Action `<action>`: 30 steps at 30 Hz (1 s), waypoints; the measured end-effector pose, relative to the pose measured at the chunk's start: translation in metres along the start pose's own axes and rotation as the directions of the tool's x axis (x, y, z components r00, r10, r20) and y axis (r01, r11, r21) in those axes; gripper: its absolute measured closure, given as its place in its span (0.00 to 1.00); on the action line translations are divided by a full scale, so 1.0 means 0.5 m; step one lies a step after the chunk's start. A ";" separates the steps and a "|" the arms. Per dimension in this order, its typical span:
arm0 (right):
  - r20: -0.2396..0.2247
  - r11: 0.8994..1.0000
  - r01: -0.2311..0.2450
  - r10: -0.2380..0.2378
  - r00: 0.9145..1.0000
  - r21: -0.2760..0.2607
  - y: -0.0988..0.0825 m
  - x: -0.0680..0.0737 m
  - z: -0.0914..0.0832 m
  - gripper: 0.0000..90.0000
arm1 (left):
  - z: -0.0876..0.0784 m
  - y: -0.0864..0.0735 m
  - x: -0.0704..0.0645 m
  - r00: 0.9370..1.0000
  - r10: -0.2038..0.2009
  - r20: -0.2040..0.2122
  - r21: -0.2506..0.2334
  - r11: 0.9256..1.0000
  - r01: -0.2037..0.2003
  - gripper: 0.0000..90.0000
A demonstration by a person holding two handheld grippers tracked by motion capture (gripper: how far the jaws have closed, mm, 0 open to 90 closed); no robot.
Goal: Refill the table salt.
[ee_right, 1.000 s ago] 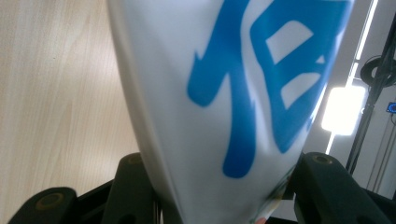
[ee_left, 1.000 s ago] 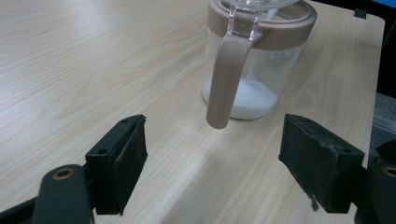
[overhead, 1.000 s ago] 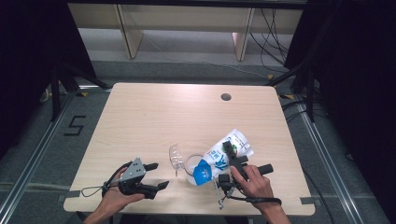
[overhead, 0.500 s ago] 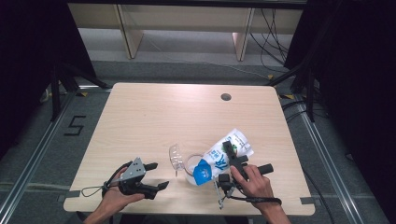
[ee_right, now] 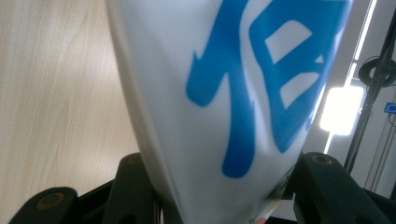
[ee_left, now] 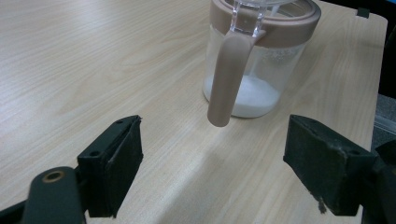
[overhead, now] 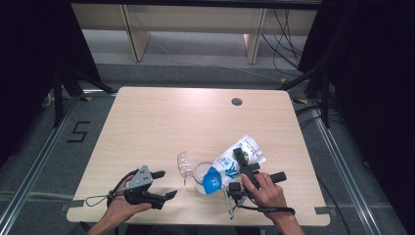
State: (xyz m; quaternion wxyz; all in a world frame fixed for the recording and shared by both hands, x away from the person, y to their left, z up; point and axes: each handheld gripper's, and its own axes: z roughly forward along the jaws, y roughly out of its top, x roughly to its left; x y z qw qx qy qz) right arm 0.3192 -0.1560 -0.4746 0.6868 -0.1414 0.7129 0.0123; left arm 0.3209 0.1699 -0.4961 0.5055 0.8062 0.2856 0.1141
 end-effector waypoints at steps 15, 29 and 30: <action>-0.001 1.000 0.008 -0.008 1.000 0.006 0.000 -0.001 0.000 0.63 | 0.000 0.000 0.000 1.000 0.000 0.000 0.000 1.000 0.000 0.21; 0.004 0.999 0.049 -0.049 0.999 0.001 0.001 -0.006 0.000 0.63 | -0.001 0.001 0.002 1.000 0.031 -0.007 0.004 1.000 -0.031 0.21; 0.003 0.999 0.044 -0.044 0.999 0.002 0.000 -0.006 0.000 0.63 | -0.001 0.001 0.002 1.000 0.030 -0.007 0.004 1.000 -0.030 0.21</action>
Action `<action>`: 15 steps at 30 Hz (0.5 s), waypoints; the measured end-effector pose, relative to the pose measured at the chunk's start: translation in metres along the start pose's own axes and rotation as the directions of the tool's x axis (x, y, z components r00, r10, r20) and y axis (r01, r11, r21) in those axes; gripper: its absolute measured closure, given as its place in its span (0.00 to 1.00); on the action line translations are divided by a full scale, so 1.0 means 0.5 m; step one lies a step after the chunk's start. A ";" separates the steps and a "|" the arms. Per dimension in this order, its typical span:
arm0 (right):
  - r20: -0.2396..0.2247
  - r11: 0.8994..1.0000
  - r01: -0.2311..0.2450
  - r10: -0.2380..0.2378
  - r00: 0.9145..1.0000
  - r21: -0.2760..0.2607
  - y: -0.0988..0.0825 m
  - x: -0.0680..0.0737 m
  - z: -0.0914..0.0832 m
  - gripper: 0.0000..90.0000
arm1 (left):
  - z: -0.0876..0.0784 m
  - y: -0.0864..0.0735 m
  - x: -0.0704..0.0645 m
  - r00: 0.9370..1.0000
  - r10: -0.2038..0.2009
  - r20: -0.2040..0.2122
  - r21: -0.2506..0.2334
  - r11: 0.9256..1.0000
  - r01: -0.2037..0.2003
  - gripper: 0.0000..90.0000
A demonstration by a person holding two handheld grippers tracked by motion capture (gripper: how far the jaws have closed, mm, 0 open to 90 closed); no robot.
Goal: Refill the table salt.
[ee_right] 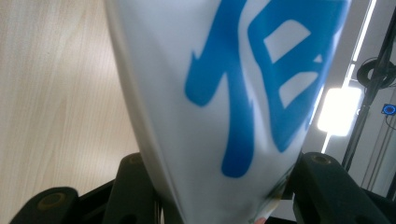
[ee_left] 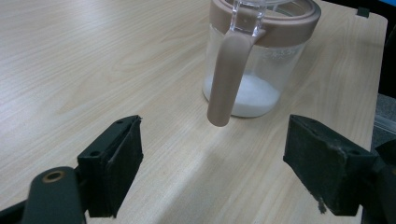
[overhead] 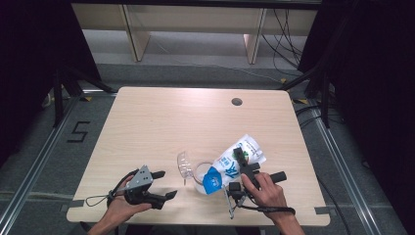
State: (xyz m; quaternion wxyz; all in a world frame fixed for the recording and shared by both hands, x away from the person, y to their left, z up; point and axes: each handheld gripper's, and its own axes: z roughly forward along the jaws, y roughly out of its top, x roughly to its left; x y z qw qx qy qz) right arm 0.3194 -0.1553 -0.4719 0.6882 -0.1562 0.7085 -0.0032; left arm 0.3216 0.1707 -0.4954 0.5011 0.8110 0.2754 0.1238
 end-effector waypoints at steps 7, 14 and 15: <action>0.000 1.000 -0.027 0.027 1.000 0.006 0.000 0.006 0.000 0.64 | 0.000 0.000 0.000 1.000 -0.001 0.000 -0.001 1.000 0.001 0.21; 0.000 1.000 -0.026 0.026 1.000 0.006 -0.001 0.005 0.000 0.64 | 0.000 0.000 0.000 1.000 0.000 0.000 0.000 1.000 0.000 0.21; -0.001 1.000 -0.019 0.019 1.000 0.004 -0.001 0.005 0.000 0.64 | 0.001 0.000 -0.001 1.000 -0.005 0.000 -0.004 1.000 0.005 0.21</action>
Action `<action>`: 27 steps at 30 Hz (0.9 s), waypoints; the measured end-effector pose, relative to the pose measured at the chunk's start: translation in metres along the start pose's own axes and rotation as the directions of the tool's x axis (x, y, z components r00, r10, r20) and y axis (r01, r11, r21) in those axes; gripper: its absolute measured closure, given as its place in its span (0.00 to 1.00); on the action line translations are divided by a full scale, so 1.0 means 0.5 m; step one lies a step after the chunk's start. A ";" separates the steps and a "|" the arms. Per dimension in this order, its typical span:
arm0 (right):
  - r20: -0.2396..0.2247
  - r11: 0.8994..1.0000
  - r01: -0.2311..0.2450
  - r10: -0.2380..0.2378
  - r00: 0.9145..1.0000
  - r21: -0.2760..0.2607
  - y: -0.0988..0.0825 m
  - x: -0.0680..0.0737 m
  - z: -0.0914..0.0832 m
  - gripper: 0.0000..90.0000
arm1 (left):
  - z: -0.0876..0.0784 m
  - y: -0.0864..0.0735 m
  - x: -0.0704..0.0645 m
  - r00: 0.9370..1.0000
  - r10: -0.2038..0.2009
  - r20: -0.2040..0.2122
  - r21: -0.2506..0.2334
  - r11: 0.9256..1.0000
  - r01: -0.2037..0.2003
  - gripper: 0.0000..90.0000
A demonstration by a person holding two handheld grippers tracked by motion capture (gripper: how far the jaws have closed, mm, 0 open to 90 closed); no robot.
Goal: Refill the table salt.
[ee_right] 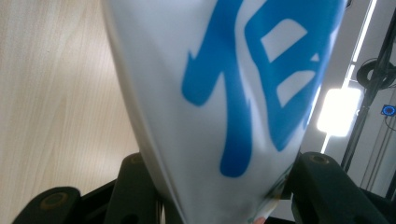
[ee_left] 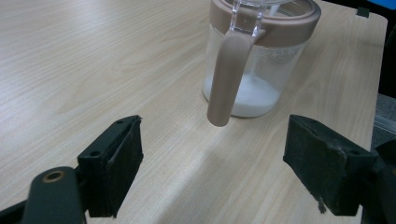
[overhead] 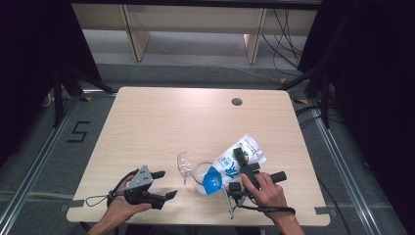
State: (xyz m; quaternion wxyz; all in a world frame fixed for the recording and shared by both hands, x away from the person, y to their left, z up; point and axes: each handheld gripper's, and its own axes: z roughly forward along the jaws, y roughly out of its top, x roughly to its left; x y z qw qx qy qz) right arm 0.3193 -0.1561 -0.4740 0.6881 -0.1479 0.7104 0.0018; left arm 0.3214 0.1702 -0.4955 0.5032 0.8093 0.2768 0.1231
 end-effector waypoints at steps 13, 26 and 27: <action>-0.008 1.000 -0.006 0.006 1.000 0.001 -0.001 0.000 0.000 0.67 | 0.000 0.000 0.002 1.000 0.004 0.008 0.004 1.000 -0.004 0.21; -0.016 1.000 0.018 -0.018 1.000 -0.001 -0.001 -0.004 0.001 0.69 | 0.000 0.000 0.002 1.000 0.005 0.008 0.005 1.000 -0.005 0.21; -0.017 1.000 -0.010 0.010 1.000 0.000 -0.001 0.001 0.001 0.69 | 0.000 0.000 0.001 1.000 0.003 0.006 0.003 1.000 -0.003 0.21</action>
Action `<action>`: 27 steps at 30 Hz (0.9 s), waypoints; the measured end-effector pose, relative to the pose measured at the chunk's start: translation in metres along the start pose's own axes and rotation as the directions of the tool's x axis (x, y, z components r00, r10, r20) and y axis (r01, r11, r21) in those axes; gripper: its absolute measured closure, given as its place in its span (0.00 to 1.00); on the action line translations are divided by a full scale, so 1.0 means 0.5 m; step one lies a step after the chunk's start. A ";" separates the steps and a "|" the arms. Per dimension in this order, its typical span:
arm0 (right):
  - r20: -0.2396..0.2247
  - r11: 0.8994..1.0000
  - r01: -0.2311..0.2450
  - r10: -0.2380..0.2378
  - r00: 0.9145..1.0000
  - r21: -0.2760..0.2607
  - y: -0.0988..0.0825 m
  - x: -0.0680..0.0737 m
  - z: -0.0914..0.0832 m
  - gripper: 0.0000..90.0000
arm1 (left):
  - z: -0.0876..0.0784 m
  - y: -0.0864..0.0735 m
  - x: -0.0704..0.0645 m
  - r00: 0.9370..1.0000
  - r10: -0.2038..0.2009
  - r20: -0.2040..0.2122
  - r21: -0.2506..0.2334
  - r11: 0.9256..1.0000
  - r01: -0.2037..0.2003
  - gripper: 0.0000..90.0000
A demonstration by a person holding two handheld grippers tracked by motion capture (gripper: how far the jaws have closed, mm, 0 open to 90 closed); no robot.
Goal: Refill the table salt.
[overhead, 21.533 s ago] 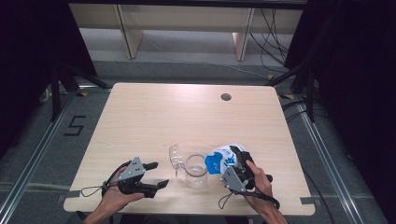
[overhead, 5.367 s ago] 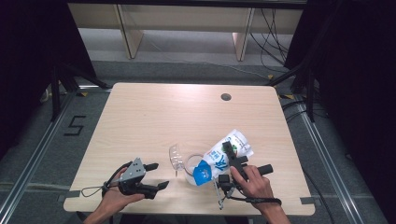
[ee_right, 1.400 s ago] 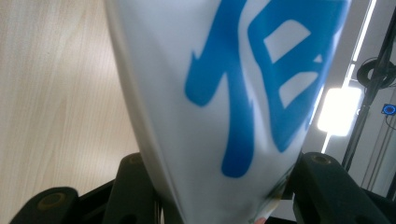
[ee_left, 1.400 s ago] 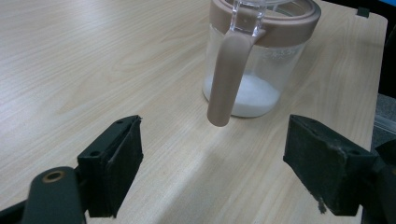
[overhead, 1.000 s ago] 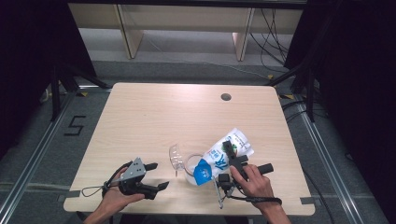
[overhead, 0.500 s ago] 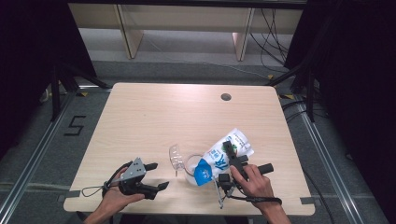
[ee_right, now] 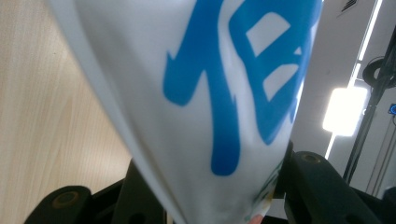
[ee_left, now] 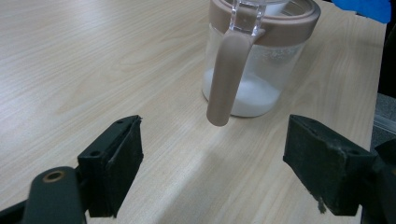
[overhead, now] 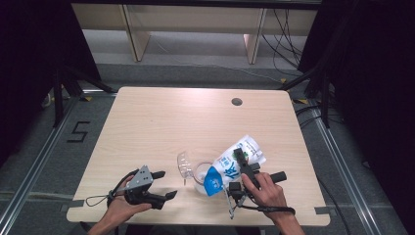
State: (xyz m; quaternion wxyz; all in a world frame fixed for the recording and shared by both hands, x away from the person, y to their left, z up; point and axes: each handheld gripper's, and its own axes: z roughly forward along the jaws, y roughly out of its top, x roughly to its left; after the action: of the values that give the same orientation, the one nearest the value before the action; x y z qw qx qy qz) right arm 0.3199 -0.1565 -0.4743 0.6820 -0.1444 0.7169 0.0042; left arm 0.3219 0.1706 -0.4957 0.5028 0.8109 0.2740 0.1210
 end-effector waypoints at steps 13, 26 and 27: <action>-0.001 0.999 0.045 -0.045 0.999 -0.006 0.000 -0.008 0.000 0.71 | 0.000 0.000 -0.002 1.000 -0.004 -0.006 -0.002 1.000 0.004 0.21; -0.013 0.999 0.044 -0.044 0.999 -0.001 0.000 -0.009 -0.002 0.71 | -0.001 0.000 -0.001 1.000 0.000 -0.006 0.001 1.000 0.000 0.21; -0.016 1.000 0.020 -0.020 1.000 0.006 0.000 -0.005 -0.002 0.71 | 0.000 0.000 -0.001 1.000 -0.003 -0.005 -0.002 1.000 0.003 0.21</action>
State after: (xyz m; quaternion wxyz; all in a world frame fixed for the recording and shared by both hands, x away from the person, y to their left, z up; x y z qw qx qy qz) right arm 0.3188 -0.1564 -0.4717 0.6767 -0.1495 0.7209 -0.0056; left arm 0.3214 0.1702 -0.4956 0.5032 0.8095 0.2766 0.1227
